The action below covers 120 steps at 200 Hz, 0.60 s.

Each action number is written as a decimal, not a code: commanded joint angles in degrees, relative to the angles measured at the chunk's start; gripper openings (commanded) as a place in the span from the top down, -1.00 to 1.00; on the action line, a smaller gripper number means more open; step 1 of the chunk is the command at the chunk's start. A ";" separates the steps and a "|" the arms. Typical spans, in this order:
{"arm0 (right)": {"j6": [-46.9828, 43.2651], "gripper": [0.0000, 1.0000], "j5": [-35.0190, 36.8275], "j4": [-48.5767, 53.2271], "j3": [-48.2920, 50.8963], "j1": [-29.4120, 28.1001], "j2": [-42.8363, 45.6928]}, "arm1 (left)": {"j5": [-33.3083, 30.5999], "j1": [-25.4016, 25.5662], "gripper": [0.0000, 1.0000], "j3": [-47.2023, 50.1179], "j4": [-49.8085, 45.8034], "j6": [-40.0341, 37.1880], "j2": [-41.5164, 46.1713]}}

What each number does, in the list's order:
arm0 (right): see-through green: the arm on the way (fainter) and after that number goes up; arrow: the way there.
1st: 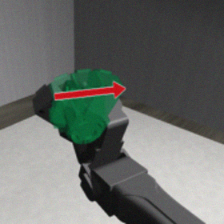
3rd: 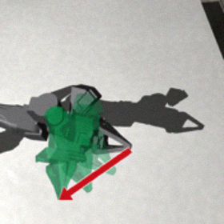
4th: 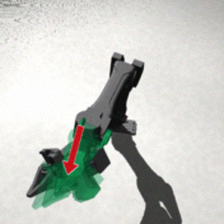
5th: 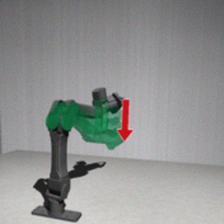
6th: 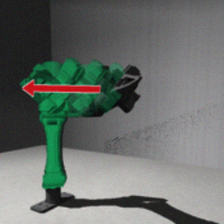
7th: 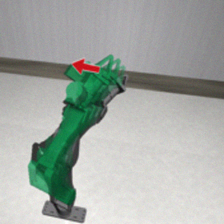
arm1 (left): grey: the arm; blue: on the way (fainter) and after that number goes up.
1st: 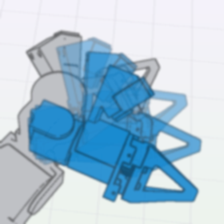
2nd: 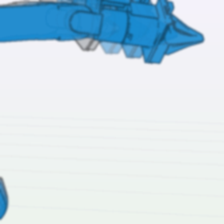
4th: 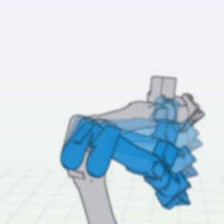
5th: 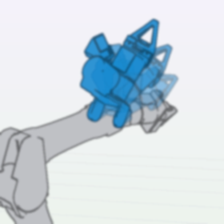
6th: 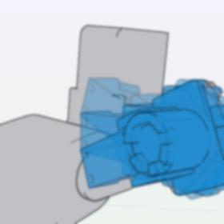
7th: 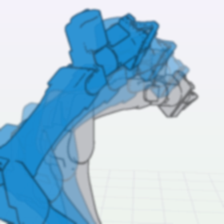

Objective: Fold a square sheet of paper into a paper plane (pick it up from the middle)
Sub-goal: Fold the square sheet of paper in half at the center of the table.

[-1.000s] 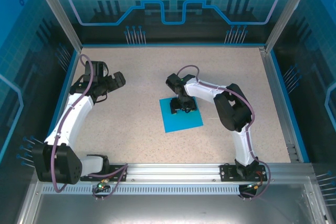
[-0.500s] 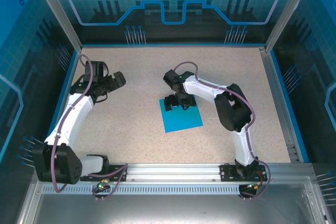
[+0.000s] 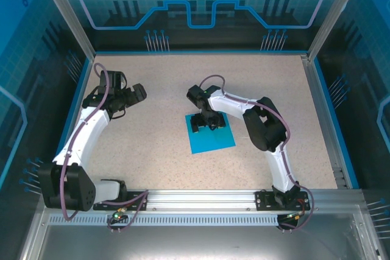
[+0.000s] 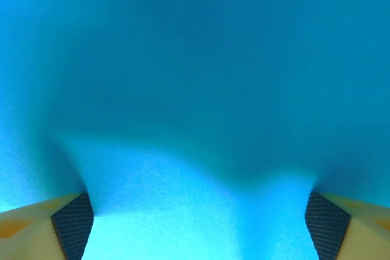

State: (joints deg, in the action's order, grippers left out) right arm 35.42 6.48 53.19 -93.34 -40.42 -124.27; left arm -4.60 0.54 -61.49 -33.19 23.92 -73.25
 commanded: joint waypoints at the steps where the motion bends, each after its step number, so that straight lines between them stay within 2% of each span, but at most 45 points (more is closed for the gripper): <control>1: 2.33 -0.81 -1.10 -0.22 3.36 0.06 -4.85 | 1.17 0.08 -0.97 -1.50 -0.56 0.47 -0.49; 31: 2.89 -0.74 -0.46 -0.62 4.43 0.69 -3.87 | 1.09 0.08 -0.97 -1.44 -0.56 0.45 -0.57; 58: 2.65 -0.55 -1.62 -3.15 5.97 1.54 -0.88 | 1.35 0.04 -0.97 -1.44 -0.47 0.77 -0.82; 70: 2.47 -0.36 -2.82 -4.93 6.75 1.81 1.22 | 1.94 0.08 -0.97 -1.35 -0.22 1.08 -1.01; 100: 1.85 0.07 -7.14 -8.75 7.34 2.61 5.78 | 8.76 0.08 -0.97 0.34 1.92 2.78 -1.71; 120: 0.74 0.48 -12.99 -13.47 8.35 2.96 8.49 | 15.23 0.41 -0.96 3.83 6.15 6.01 -2.22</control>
State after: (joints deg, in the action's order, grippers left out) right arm 37.04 2.22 46.28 -86.50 -37.82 -119.39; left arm 1.52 0.54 -60.97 -31.62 25.63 -74.54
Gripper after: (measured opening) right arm 0.367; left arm 0.981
